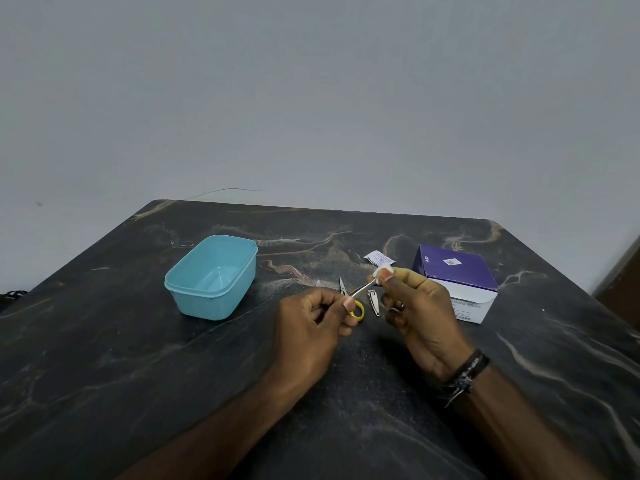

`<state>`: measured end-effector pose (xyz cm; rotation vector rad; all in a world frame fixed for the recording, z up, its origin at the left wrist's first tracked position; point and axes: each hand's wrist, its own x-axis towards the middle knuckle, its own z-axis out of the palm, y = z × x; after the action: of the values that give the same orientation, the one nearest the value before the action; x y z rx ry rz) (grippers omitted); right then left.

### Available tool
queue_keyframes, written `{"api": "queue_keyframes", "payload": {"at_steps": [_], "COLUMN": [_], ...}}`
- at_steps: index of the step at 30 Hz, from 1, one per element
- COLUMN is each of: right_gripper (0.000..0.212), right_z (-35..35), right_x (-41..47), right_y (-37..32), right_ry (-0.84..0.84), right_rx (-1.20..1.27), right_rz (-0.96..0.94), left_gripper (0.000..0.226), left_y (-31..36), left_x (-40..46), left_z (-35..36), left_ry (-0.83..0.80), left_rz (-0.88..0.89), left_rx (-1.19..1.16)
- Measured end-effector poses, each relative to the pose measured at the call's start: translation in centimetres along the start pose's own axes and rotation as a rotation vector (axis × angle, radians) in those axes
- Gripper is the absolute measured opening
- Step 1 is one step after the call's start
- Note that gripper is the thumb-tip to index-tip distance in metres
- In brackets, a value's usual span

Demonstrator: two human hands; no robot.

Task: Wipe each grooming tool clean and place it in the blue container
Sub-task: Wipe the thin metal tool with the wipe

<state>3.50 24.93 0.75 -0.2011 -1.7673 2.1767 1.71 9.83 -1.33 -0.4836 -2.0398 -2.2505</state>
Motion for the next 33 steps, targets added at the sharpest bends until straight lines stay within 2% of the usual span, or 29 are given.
{"api": "queue_keyframes", "payload": {"at_steps": [5,8,13,17,21,28,33], "right_gripper": [0.008,0.004,0.002,0.008,0.013,0.011,0.014], "right_z": [-0.5,-1.0,-1.8,-1.7,-0.6,-1.7,-1.0], "right_x": [0.1,0.4,0.5,0.5,0.0,0.7,0.0], "right_y": [-0.2,-0.2,0.5,0.6,0.7,0.7,0.6], "right_ry": [-0.070,-0.114,-0.166,-0.249,-0.288,-0.270,-0.246], "right_rx": [-0.339,-0.647,-0.960,-1.059,-1.034,-1.167,-1.141], "right_rz": [-0.233,-0.393,-0.605,-0.690,-0.731,-0.672,-0.732], "left_gripper": [0.012,0.009,0.012,0.014,0.019,0.013,0.011], "left_y": [0.0,-0.2,0.5,0.8,0.6,0.9,0.5], "left_x": [0.6,1.0,1.1,1.0,0.6,1.0,0.7], "left_z": [-1.0,-1.7,-2.2,-2.2,-2.0,-2.2,-2.0], "left_ry": [0.091,0.136,0.136,0.087,-0.014,0.086,0.054], "left_rz": [0.131,0.232,0.449,0.577,0.623,0.600,0.596], "left_rx": [0.123,0.249,0.504,0.644,0.717,0.650,0.630]}}
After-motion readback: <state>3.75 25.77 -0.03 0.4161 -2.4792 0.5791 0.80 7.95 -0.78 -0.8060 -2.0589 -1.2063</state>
